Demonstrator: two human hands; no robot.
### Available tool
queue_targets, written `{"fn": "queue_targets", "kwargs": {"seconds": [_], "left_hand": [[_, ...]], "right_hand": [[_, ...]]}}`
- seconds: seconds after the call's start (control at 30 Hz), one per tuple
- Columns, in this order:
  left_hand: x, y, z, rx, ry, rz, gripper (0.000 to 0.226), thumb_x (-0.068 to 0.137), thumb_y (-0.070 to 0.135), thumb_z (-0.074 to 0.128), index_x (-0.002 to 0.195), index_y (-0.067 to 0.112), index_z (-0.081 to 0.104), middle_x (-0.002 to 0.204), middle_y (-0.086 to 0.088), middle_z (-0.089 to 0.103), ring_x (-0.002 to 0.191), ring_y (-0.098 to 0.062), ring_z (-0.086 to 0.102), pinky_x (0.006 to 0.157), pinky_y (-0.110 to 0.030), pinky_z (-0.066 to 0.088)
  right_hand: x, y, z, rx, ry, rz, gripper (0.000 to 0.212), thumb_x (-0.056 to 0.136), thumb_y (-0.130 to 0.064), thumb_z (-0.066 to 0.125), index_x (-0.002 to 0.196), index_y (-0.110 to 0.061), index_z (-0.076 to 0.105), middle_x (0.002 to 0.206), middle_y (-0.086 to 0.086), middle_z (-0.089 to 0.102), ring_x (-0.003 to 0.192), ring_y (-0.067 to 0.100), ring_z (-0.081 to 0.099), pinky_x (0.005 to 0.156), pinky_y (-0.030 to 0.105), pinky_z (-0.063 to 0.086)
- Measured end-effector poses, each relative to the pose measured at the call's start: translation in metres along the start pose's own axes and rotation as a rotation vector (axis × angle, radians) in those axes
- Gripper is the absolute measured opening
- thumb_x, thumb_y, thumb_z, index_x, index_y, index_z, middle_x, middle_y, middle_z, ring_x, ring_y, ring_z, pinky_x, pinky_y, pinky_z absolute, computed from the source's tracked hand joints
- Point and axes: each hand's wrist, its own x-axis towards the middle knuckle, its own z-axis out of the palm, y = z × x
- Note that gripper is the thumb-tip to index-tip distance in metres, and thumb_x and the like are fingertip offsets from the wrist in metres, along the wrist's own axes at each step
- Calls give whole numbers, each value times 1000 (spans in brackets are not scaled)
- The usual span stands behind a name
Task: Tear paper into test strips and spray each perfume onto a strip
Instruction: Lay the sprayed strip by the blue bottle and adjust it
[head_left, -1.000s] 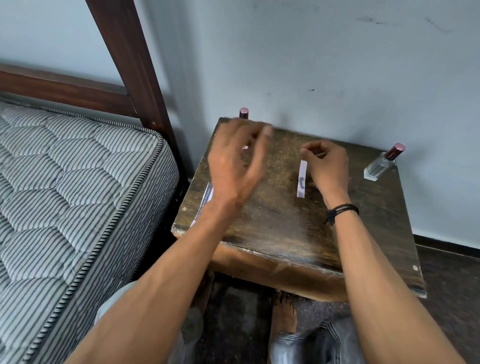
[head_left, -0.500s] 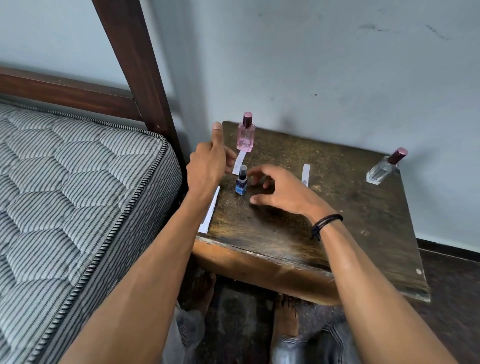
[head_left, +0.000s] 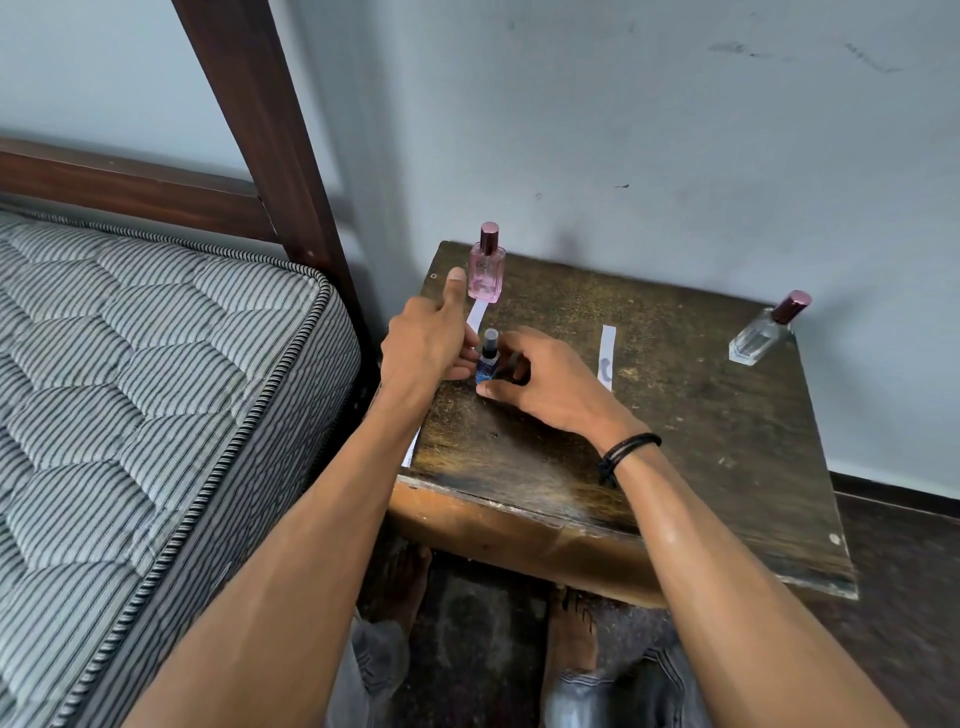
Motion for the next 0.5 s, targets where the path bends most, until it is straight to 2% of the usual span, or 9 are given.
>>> {"fn": "queue_targets", "kwargs": {"seconds": [0.13, 0.23, 0.3, 0.37, 0.43, 0.5], "left_hand": [[1, 0, 4, -25, -38, 12, 73, 96, 67, 40, 66, 10, 73, 60, -4, 73, 56, -19, 73, 67, -37, 64], [-1, -1, 11, -31, -121, 103, 61, 96, 62, 46, 71, 15, 74, 67, 0, 75, 63, -17, 75, 74, -39, 64], [-4, -2, 22, 9, -182, 177, 46, 98, 55, 49, 86, 20, 76, 81, 2, 77, 77, -16, 75, 84, -42, 61], [-8, -2, 37, 68, -260, 253, 32, 100, 44, 51, 111, 25, 74, 106, 0, 75, 98, -18, 71, 95, -43, 55], [-12, -1, 49, 127, -345, 327, 34, 101, 29, 53, 133, 24, 62, 129, 0, 67, 116, -17, 63, 108, -41, 47], [-16, 1, 59, 207, -401, 386, 48, 98, 17, 55, 145, 22, 51, 143, 1, 58, 129, -17, 54, 115, -39, 38]], "right_hand": [[0, 2, -4, 17, 6, 10, 21, 90, -31, 79, 106, -24, 67, 97, -10, 59, 89, 13, 58, 74, 28, 45], [0, 11, -19, 94, 45, 87, 18, 91, -31, 77, 106, -26, 68, 105, -14, 61, 92, 2, 59, 75, 14, 41], [-2, 22, -35, 103, 137, 162, 16, 93, -28, 74, 108, -28, 68, 106, -18, 62, 91, -5, 57, 72, 8, 36], [-5, 34, -50, 107, 241, 221, 19, 97, -24, 70, 116, -26, 69, 114, -10, 66, 98, 3, 61, 81, 16, 42], [-9, 45, -62, 99, 309, 273, 20, 100, -21, 65, 120, -23, 67, 122, -1, 67, 107, 13, 63, 91, 30, 46], [-13, 55, -69, 84, 342, 326, 21, 101, -17, 63, 120, -25, 65, 125, 3, 65, 110, 17, 62, 95, 34, 46]]}}
